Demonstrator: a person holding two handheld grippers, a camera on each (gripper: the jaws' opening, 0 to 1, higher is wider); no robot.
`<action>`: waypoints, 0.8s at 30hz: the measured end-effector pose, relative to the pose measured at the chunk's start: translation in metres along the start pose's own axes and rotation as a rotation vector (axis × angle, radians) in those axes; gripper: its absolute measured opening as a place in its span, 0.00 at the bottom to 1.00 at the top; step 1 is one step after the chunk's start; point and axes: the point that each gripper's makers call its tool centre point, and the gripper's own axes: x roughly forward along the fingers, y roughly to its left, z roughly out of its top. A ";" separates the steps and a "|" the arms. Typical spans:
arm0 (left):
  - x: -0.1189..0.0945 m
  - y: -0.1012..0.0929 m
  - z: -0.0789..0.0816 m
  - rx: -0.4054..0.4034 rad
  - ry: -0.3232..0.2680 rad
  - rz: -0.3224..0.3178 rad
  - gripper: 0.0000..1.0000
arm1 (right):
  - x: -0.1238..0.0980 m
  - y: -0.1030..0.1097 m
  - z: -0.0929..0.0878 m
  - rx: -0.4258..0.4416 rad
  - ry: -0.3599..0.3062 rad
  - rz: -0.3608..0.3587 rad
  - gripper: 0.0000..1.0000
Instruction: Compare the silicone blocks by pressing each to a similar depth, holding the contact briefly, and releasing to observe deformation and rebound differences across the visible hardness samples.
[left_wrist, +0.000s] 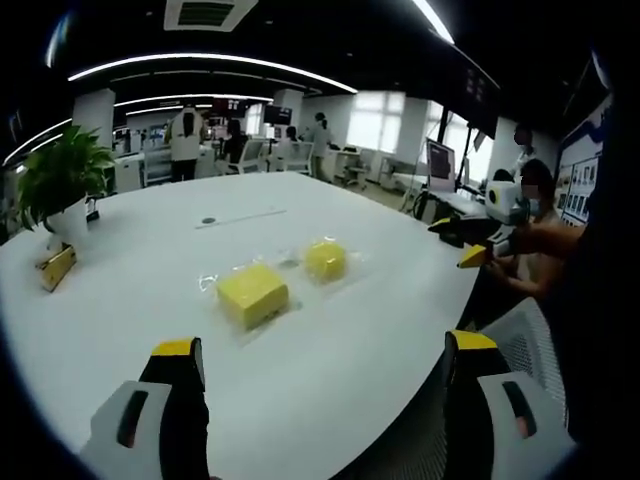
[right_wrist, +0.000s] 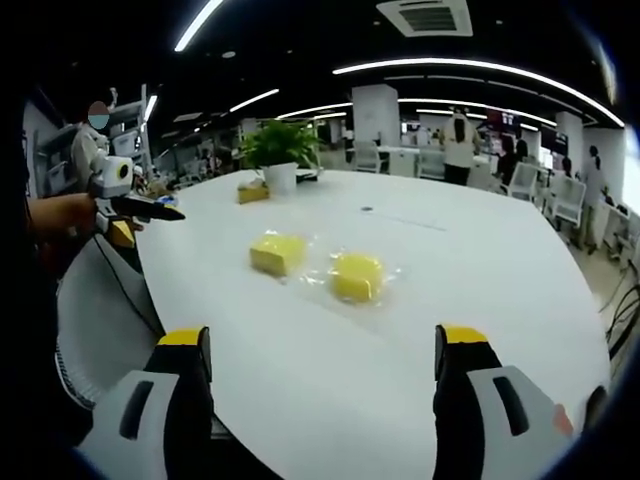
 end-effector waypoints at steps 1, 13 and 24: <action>0.000 0.000 -0.001 -0.001 0.002 -0.001 0.99 | 0.000 0.000 -0.001 0.000 0.001 0.001 0.85; 0.002 0.001 -0.003 -0.038 -0.012 0.008 0.99 | 0.000 0.000 -0.003 -0.003 0.002 -0.002 0.84; 0.013 0.017 -0.016 -0.116 0.067 0.027 0.99 | 0.000 -0.001 -0.008 -0.001 0.023 0.003 0.80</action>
